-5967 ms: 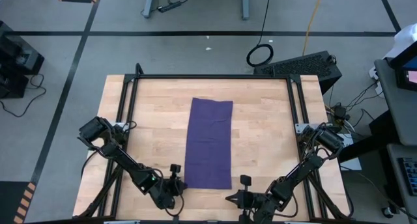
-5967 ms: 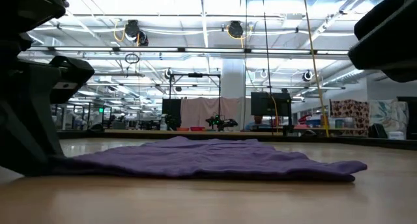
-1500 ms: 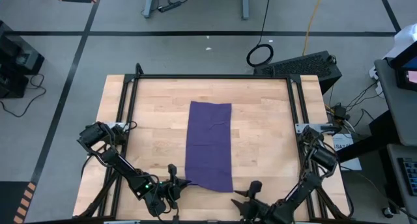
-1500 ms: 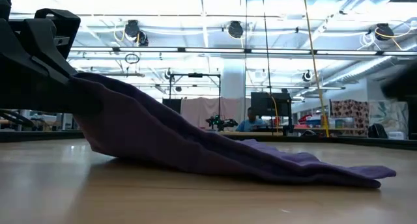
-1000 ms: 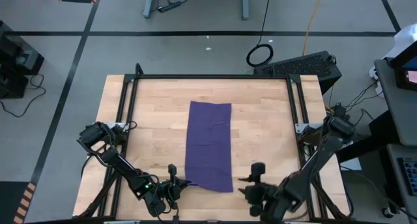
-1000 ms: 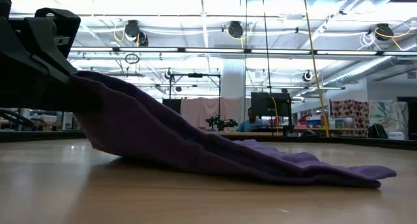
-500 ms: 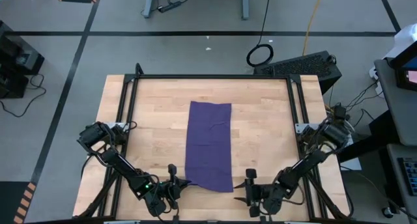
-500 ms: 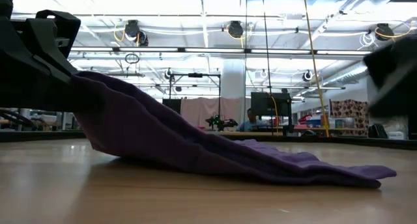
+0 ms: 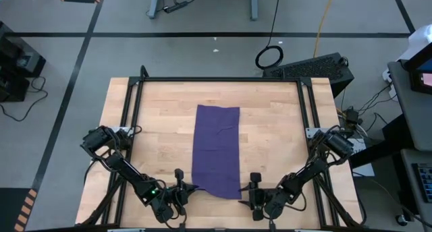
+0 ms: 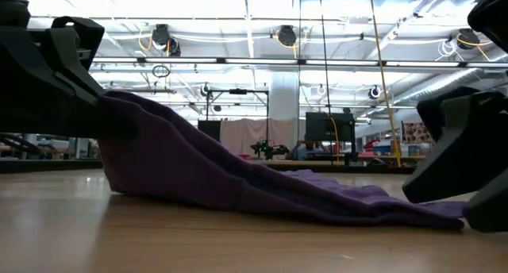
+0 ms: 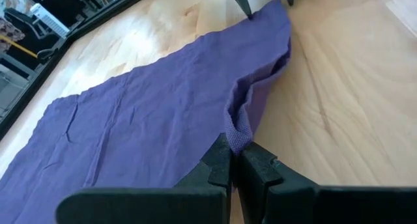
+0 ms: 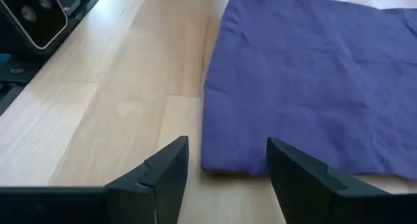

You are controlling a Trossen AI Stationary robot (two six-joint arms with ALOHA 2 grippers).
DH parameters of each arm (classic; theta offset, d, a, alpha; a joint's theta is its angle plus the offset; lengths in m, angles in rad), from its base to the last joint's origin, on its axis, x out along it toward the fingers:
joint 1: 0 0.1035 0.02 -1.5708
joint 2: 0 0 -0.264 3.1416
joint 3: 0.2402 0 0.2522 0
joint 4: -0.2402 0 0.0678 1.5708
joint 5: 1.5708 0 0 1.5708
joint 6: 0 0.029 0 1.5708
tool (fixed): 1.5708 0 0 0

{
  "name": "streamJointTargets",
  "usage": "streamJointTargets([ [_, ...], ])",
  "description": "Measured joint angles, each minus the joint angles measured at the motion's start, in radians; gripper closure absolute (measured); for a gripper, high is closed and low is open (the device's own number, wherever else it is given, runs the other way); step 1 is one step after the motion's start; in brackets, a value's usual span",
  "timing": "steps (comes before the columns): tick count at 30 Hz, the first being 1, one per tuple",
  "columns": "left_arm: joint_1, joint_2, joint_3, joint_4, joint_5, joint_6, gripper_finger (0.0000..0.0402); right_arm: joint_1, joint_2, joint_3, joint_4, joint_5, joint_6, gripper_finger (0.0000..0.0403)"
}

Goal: Roll towel
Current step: Roll the purple towel

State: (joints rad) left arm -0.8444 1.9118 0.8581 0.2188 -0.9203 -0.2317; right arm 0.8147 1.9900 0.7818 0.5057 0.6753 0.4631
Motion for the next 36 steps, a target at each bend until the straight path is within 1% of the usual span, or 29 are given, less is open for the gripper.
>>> streamJointTargets([
  [4,0.001,0.000,0.000,0.000,0.000,0.000,0.0386,-0.013,0.000,0.000,-0.020,-0.010,0.048,0.0218],
  [8,0.001,0.000,0.000,-0.001,0.000,-0.018,0.0386,-0.031,-0.001,0.001,-0.032,-0.046,0.109,0.0248],
  [11,0.001,0.000,0.000,-0.002,0.000,-0.025,0.0386,-0.041,-0.002,0.001,-0.039,-0.062,0.128,0.0286],
  [17,0.001,0.000,0.000,-0.003,0.000,-0.031,0.0386,-0.051,-0.004,0.003,-0.076,-0.082,0.174,0.0384],
  [18,0.001,0.000,0.000,-0.004,0.000,-0.041,0.0386,-0.050,-0.004,0.004,-0.077,-0.083,0.174,0.0392],
  [21,0.001,0.000,0.000,-0.007,0.000,-0.060,0.0386,-0.044,-0.006,0.002,-0.050,-0.083,0.144,0.0392],
  [24,-0.006,-0.002,0.000,-0.003,0.000,-0.076,0.0386,-0.041,-0.030,-0.001,-0.037,-0.125,0.105,0.0394],
  [31,-0.029,-0.057,-0.001,0.012,0.000,-0.081,0.0386,-0.041,-0.136,-0.001,-0.043,-0.120,0.064,0.0399],
  [33,-0.036,-0.078,-0.001,0.012,0.003,-0.086,0.0386,-0.041,-0.163,-0.001,-0.047,-0.141,0.058,0.0400],
  [36,-0.041,-0.102,-0.001,0.010,0.036,-0.102,0.0386,-0.039,-0.193,-0.001,-0.044,-0.185,0.059,0.0401],
])
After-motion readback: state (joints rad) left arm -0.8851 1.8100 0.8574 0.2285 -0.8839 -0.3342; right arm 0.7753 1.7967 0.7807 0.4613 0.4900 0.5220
